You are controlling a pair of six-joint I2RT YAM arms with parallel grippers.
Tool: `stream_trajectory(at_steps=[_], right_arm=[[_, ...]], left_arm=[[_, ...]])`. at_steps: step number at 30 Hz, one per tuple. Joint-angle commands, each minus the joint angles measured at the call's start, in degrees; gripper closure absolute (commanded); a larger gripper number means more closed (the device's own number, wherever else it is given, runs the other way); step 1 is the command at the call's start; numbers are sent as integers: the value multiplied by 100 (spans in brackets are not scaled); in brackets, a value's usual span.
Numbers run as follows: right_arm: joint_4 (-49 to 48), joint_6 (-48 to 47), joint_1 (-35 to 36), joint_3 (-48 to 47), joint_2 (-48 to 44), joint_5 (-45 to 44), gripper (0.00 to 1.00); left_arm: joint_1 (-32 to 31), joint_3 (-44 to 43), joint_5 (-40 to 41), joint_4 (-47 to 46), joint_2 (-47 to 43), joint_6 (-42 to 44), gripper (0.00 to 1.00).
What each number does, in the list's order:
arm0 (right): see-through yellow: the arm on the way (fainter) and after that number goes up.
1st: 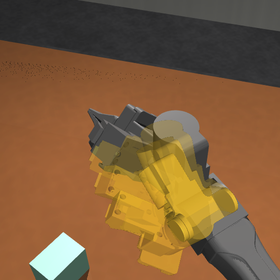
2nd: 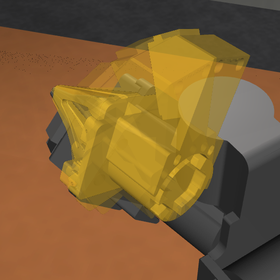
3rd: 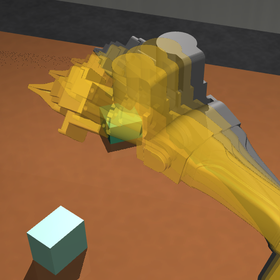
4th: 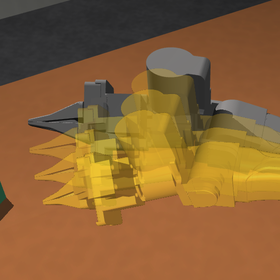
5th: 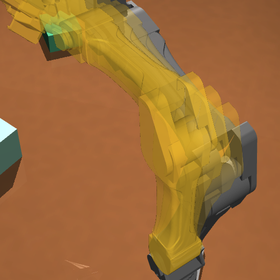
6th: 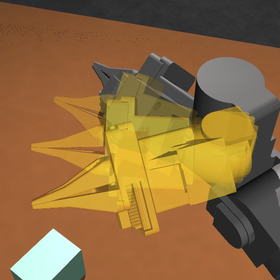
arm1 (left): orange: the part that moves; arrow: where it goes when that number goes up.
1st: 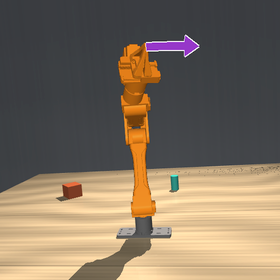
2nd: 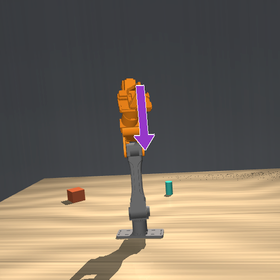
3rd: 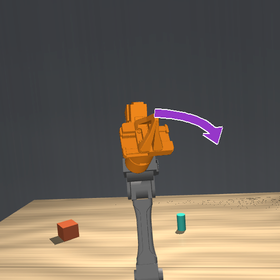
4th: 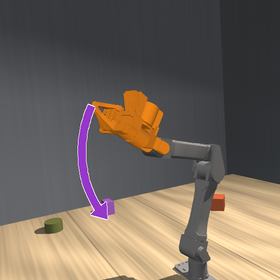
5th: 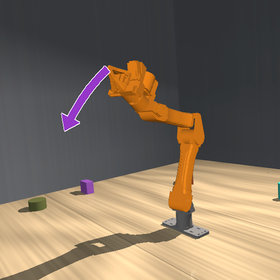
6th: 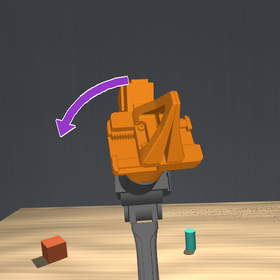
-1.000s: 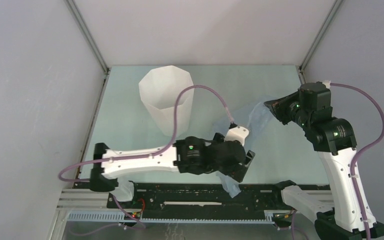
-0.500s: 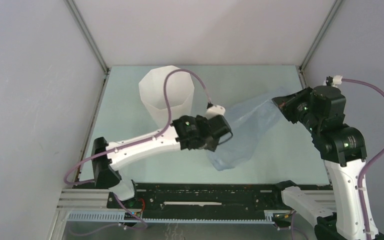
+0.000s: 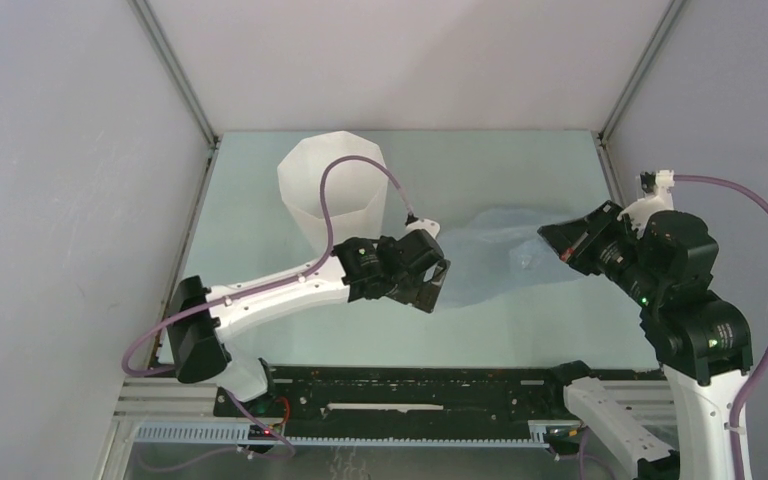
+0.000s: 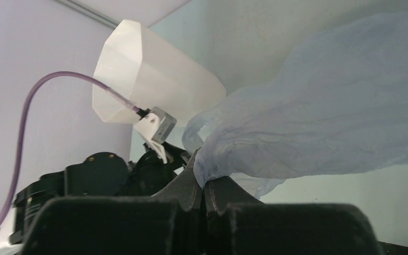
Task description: Put the trash bags into the trash bin
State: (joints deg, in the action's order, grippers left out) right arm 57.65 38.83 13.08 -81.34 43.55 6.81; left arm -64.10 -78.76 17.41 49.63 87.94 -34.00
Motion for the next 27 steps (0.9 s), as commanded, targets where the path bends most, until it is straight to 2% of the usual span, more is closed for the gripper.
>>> stream_trajectory(at_steps=[1, 7, 8, 9, 11, 12, 16, 19, 20, 21, 25, 27], right_arm=[[-194, -78, -34, -82, -2, 329, 100], [-139, -79, -34, -214, 25, 567, 100], [-106, -99, -34, -234, 15, 567, 100], [-67, -115, -38, -264, 9, 560, 100], [-15, -124, -38, -331, 12, 518, 100], [-1, -129, -34, -371, 12, 501, 100], [-52, -128, -34, -501, 29, 496, 100], [-121, -131, -34, -532, 40, 506, 100], [-144, -114, -38, -525, 37, 512, 100], [-167, -100, -34, -523, 29, 525, 100], [-175, -134, -34, -515, -3, 629, 100], [-163, -231, -34, -487, -57, 703, 100]], left_arm=[[97, 519, -44, -799, -341, -237, 5], [370, 1154, -111, -2090, -685, -134, 7], [371, 1254, -113, -2281, -709, -145, 13], [371, 1380, -115, -2443, -742, -221, 24], [371, 1676, -117, -2750, -840, -460, 30], [371, 1832, -137, -2890, -899, -599, 29], [363, 2414, -239, -3292, -1150, -1036, 14], [354, 2837, -200, -3645, -1413, -1253, 13], [354, 2971, -161, -3767, -1518, -1310, 15], [354, 3107, -118, -3889, -1630, -1378, 22], [354, 3092, 114, -3867, -2189, -1192, 77], [354, 2818, 260, -3650, -2545, -979, 93]])
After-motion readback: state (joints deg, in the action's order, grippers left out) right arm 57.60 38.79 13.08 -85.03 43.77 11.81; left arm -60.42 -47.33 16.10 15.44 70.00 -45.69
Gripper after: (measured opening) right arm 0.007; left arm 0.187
